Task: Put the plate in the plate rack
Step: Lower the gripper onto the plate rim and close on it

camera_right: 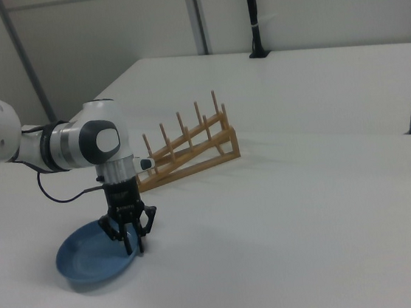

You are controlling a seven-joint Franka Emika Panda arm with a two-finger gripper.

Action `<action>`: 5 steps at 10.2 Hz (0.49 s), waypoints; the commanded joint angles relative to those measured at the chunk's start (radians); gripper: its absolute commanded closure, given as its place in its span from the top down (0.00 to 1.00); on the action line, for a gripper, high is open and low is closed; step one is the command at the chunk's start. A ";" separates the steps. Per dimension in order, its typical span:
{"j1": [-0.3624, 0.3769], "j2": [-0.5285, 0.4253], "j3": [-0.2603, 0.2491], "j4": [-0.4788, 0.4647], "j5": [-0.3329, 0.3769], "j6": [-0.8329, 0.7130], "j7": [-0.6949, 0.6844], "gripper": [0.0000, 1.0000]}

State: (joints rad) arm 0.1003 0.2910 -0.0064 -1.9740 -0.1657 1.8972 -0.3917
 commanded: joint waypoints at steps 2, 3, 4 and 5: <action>0.006 -0.004 -0.006 0.015 -0.006 0.005 -0.015 0.09; 0.007 -0.003 -0.006 0.017 -0.006 0.006 -0.015 0.05; 0.009 -0.006 -0.006 0.018 -0.006 0.005 -0.013 0.00; 0.006 -0.018 -0.006 0.047 -0.005 -0.013 -0.010 0.00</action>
State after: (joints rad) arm 0.1019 0.2889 -0.0061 -1.9531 -0.1654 1.8962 -0.3937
